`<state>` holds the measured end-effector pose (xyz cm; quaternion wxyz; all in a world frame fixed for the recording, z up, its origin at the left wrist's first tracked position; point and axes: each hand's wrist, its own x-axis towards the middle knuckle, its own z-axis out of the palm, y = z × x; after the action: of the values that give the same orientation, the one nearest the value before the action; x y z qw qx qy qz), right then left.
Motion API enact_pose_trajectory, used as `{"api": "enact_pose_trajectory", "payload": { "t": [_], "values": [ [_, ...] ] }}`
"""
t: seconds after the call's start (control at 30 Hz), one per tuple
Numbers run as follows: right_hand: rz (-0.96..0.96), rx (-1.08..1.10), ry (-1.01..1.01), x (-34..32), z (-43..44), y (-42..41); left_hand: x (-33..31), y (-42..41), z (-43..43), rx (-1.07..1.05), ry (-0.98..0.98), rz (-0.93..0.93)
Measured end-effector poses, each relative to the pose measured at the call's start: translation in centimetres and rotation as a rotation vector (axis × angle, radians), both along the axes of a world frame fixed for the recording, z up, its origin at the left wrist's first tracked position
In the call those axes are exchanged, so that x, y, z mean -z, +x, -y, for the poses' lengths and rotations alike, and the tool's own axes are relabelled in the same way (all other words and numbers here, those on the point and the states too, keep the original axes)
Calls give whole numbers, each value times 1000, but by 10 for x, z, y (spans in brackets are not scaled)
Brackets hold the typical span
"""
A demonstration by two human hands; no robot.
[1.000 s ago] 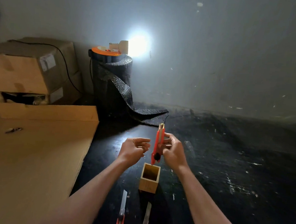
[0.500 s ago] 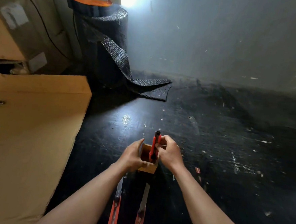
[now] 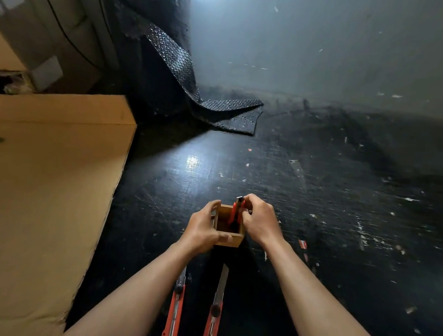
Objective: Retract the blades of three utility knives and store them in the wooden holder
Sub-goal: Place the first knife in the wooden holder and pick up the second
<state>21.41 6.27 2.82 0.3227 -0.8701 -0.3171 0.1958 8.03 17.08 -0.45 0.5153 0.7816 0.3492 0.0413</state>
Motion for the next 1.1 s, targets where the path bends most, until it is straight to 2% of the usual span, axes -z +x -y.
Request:
{"api": "enact_pose_trajectory", "payload": {
  "t": [0.23,0.37,0.57,0.9,1.1],
  "values": [
    [6,36,0,-8,14,-3,-4,-6,5,-34,5,-17],
    [-9,112,-11,-9,34,-20,-8,-27,17,-99,91,-35],
    [-147,120,-111,11,76,-72,-2,-76,58,-121,159,-31],
    [-327,-19,-345,45,132,-158,22,-124,114,62,36,-255],
    [-393,35,-245,54,145,-199,31,-137,140,62,-27,-253]
  ]
}}
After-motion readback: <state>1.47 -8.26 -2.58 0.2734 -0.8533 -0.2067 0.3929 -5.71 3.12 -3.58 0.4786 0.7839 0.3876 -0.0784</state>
